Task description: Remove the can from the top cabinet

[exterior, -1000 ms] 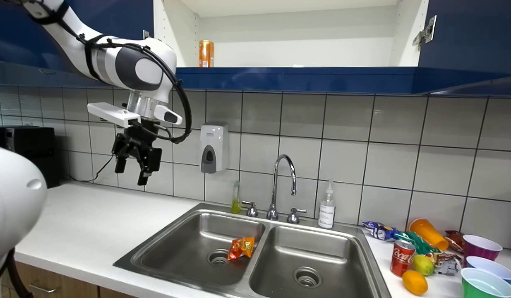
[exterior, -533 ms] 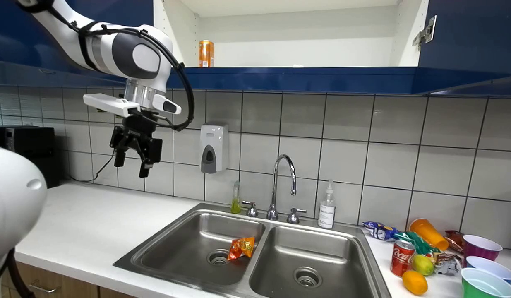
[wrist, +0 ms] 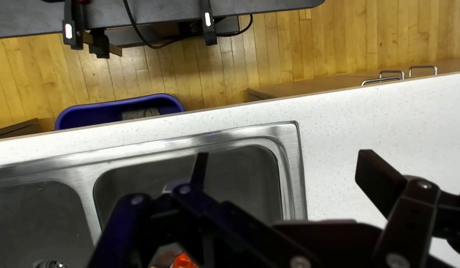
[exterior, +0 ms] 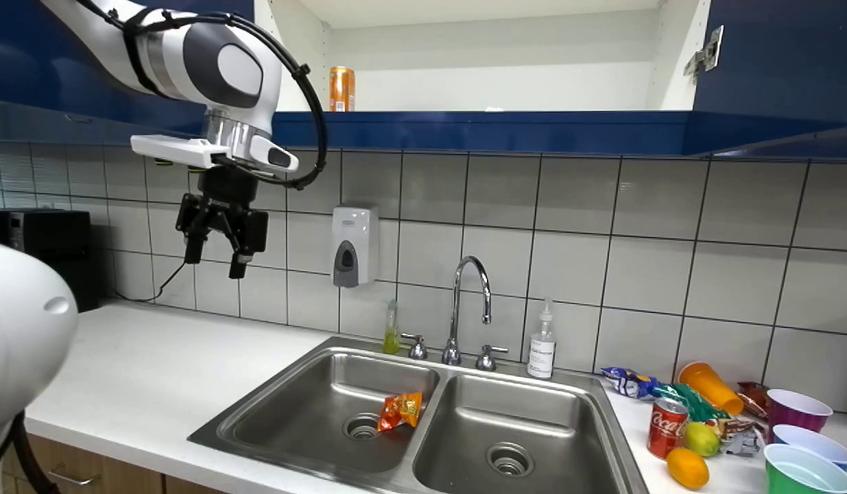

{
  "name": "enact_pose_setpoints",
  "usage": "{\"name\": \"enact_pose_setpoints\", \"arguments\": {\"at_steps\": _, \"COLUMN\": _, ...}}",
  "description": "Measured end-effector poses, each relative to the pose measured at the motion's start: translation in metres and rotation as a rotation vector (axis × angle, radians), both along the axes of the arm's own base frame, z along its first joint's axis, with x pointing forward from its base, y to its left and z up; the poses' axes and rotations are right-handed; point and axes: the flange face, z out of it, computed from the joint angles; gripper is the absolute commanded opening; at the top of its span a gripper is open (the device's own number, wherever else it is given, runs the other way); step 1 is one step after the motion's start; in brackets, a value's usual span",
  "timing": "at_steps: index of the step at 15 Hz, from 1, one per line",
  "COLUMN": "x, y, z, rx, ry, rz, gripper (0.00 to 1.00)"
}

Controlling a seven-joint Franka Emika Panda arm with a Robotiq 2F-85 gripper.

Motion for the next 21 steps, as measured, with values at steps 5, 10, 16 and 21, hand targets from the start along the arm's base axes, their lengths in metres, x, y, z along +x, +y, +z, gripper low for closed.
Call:
{"name": "enact_pose_setpoints", "arguments": {"at_steps": 5, "x": -0.001, "y": -0.004, "z": 0.018, "rx": -0.02, "ry": 0.004, "rz": 0.034, "gripper": 1.0}}
{"name": "enact_pose_setpoints", "arguments": {"at_steps": 10, "x": 0.0, "y": -0.011, "z": 0.033, "rx": -0.049, "ry": 0.015, "rz": 0.069, "gripper": 1.0}}
{"name": "enact_pose_setpoints", "arguments": {"at_steps": 16, "x": 0.003, "y": -0.017, "z": 0.054, "rx": -0.08, "ry": -0.025, "rz": 0.073, "gripper": 1.0}}
{"name": "enact_pose_setpoints", "arguments": {"at_steps": 21, "x": 0.003, "y": -0.018, "z": 0.07, "rx": -0.09, "ry": -0.062, "rz": 0.075, "gripper": 1.0}}
